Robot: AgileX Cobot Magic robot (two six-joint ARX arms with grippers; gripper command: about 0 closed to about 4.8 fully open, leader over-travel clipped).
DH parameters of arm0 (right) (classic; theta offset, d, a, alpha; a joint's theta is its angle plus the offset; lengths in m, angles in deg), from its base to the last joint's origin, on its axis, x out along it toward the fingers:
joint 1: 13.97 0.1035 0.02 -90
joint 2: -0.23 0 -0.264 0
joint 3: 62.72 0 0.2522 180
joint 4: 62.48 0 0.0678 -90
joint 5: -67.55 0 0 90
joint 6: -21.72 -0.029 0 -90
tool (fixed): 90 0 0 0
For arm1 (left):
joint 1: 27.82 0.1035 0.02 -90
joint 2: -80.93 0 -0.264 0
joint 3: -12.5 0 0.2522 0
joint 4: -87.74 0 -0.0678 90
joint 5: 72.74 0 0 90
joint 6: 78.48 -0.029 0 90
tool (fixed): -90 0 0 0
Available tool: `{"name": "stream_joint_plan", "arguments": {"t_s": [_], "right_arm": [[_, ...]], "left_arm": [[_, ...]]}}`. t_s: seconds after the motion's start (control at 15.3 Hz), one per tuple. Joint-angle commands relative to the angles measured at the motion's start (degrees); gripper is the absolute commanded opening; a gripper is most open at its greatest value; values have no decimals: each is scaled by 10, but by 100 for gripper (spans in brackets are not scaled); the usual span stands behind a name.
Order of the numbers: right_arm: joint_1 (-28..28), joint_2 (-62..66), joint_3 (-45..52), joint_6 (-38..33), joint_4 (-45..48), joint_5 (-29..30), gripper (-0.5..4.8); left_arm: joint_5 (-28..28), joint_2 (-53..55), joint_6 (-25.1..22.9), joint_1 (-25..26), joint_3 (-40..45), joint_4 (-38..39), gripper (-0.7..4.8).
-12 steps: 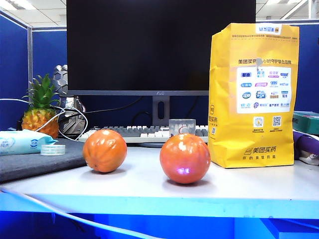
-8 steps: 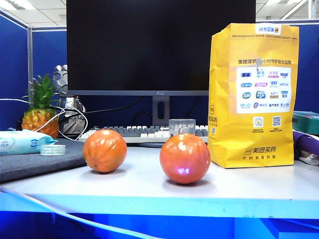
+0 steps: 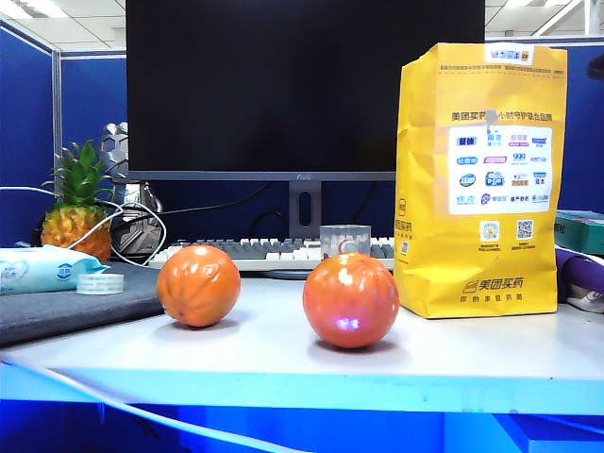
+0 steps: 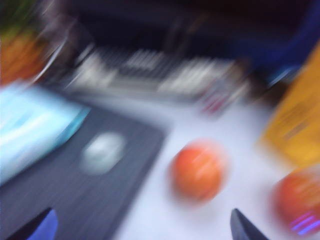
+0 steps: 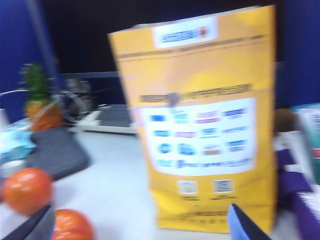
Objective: Pick up the orange and throw it into the yellow paper bag.
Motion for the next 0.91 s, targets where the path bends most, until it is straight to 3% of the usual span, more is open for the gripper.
{"name": "stream_joint_plan", "arguments": {"t_s": [0.07,0.33,0.59,0.72,0.78,0.91], "right_arm": [[0,0,5,-27,62,6,479],[0,21,-8,-38,107,-9,479],[0,172,-117,-15,108,5,479],[-1,309,-190,-3,85,55,479],[2,434,-251,-3,40,139,479],[14,536,-298,-3,-7,187,479]], "left_arm": [[37,0,46,0,-24,-50,479],[49,55,-3,0,-112,-46,479],[112,287,-121,0,-257,-23,479],[145,407,-155,0,-323,9,479],[214,486,-166,-1,-375,57,479],[258,528,-178,-11,-400,84,479]]}}
